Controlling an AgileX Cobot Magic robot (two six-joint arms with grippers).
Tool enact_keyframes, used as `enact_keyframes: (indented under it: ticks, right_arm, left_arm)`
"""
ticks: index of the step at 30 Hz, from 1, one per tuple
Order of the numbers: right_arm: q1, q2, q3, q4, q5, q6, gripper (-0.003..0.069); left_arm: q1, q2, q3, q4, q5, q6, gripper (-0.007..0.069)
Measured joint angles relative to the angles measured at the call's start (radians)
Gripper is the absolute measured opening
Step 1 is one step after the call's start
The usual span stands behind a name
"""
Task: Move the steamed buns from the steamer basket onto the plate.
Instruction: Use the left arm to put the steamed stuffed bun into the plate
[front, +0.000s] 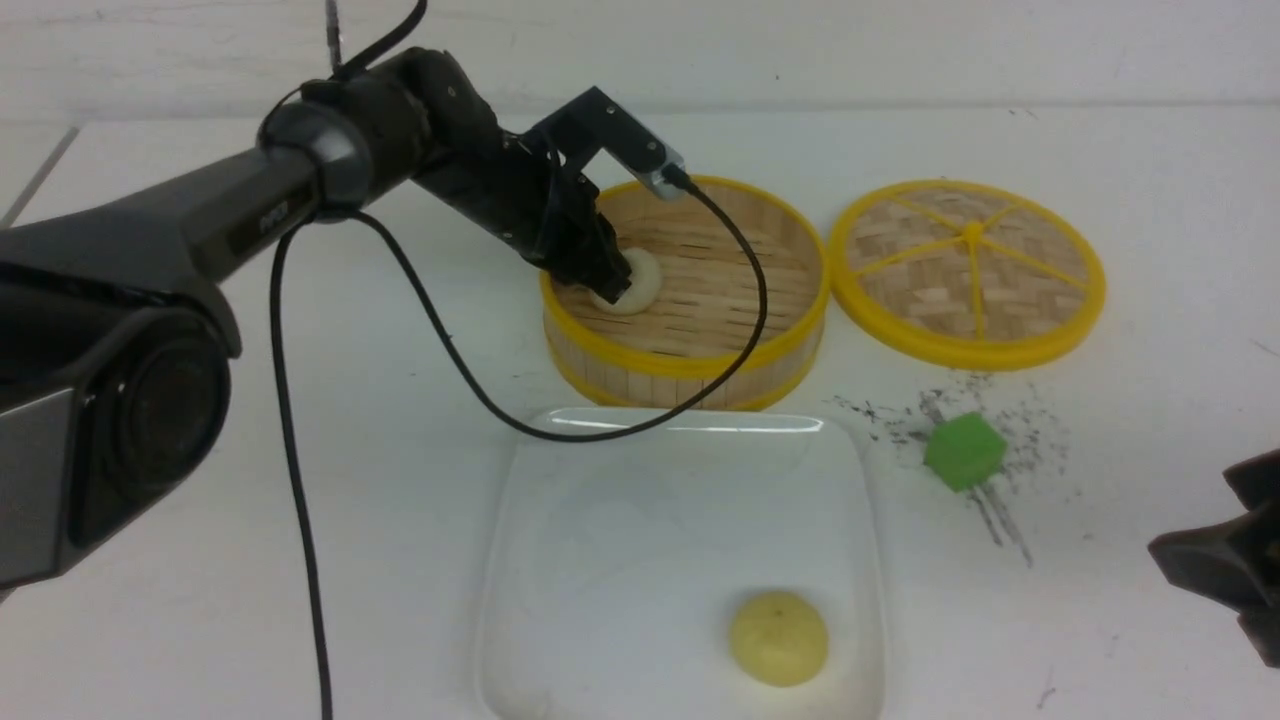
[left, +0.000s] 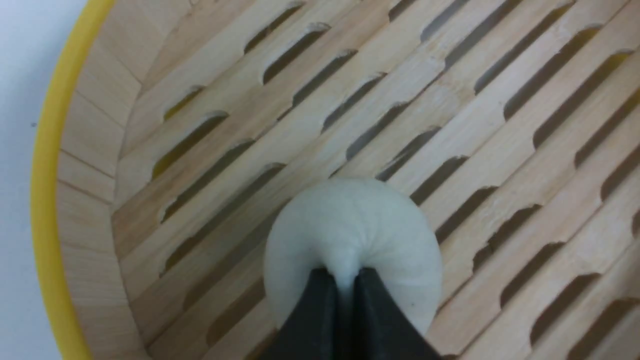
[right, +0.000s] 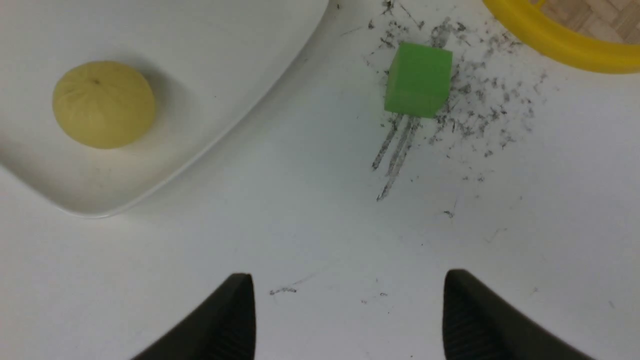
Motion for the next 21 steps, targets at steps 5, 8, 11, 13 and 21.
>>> enact_keyframes:
  ticks: [5, 8, 11, 13, 21]
  right_arm:
    - [0.0, 0.0, 0.0, 0.0, -0.007, 0.0, 0.0495]
    - [0.0, 0.0, 0.0, 0.0, -0.01, 0.0, 0.0495]
    - [0.0, 0.0, 0.0, 0.004, -0.01, 0.0, 0.0495]
    - [0.0, 0.0, 0.0, 0.01, -0.01, -0.001, 0.0495]
    - [0.0, -0.01, 0.0, 0.019, -0.013, -0.001, 0.0495]
  left_arm:
    - [0.0, -0.039, 0.001, 0.004, 0.029, -0.027, 0.0022]
    - [0.0, -0.107, 0.001, 0.023, 0.079, -0.064, 0.0022]
    - [0.0, -0.183, 0.001, 0.066, 0.125, -0.117, 0.0022]
    - [0.0, -0.249, 0.001, 0.121, 0.174, -0.179, 0.0022]
    - [0.0, -0.347, 0.0, 0.187, 0.446, -0.36, 0.0022]
